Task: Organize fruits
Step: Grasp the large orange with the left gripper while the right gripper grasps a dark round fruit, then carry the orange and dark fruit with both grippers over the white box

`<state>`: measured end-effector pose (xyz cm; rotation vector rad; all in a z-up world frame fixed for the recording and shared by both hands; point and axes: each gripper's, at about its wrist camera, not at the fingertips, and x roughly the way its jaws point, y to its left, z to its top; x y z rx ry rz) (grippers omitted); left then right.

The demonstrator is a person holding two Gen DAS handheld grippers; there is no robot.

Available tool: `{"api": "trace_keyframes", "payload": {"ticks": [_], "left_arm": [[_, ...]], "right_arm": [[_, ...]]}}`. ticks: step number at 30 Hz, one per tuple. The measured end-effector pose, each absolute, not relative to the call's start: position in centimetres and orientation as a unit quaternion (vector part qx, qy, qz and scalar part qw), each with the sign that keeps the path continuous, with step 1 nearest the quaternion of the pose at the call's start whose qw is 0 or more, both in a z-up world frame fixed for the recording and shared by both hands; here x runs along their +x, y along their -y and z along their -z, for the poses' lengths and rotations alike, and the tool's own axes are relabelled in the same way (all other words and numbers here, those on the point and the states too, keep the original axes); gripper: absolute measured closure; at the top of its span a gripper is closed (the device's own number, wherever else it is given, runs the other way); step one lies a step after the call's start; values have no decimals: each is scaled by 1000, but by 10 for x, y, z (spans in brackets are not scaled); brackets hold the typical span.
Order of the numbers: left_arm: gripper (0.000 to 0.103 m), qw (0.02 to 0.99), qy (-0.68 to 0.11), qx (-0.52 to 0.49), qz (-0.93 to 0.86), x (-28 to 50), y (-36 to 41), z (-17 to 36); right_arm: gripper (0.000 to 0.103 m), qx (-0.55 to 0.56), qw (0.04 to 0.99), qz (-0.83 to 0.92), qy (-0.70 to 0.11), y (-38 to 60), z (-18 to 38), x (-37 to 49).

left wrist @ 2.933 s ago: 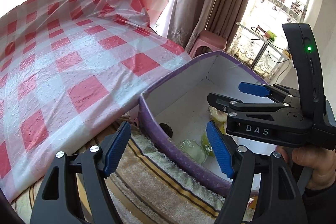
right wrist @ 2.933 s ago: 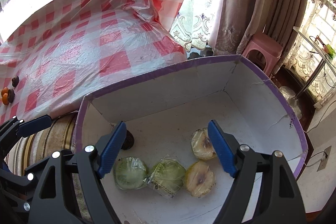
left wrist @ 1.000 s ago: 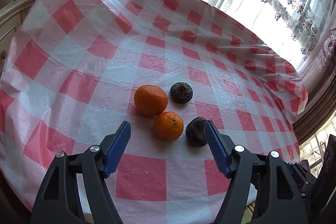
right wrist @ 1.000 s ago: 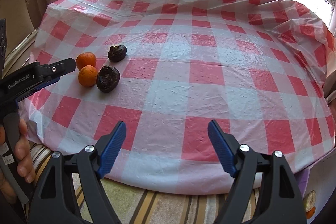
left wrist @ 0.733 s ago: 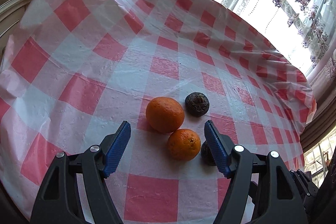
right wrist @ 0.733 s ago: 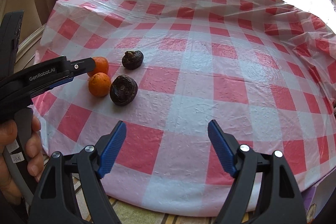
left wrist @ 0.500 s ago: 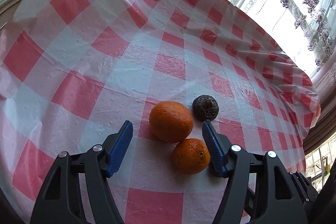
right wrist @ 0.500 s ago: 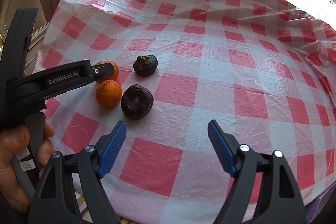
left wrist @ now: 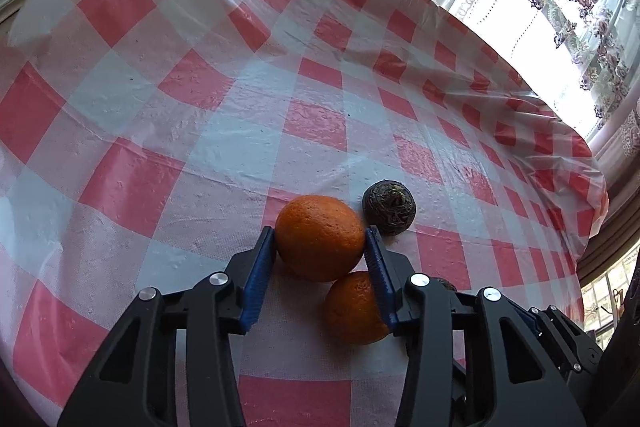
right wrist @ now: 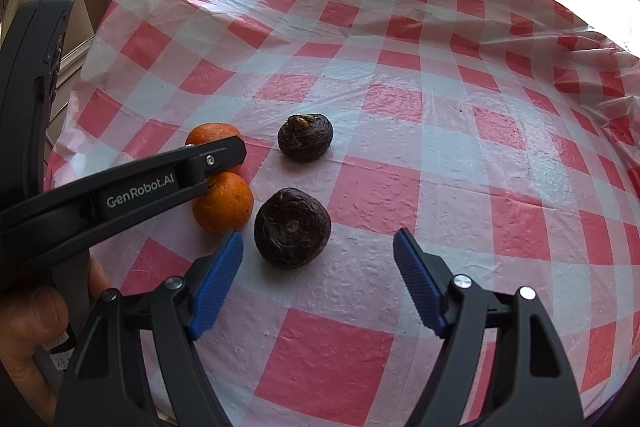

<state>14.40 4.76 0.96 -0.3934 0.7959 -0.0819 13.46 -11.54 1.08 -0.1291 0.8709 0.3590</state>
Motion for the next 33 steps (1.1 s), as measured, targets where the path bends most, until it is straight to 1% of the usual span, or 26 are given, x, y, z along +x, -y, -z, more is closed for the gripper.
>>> {"api": "trace_keyframes", "payload": {"ticks": [3,5,6,8,20,33], "left_arm": [[60,902,-376,-208,36,139,-55,-7],[60,903,-370,-217,31,135,-60,-6],[60,903,-367,-221,29,133,-62,-6],[61,904,-363,-226,24,129,-65,-6],[61,914,-338,-225,25,107,-65,-13],[61,927,-327,-183,31,81,-42,-32]], "right_arm": [[35,-65,888,-175,-420,111,-8,137],[47,-65,886,-177,-423,108,-6,139],[49,-64,885,-179,-424,106,-5,140],[61,-63,883,-187,-425,104,-3,141],[63,-59,890,-183,-413,108,-6,125],[63,-29,901,-163,-401,141,-22,98]]}}
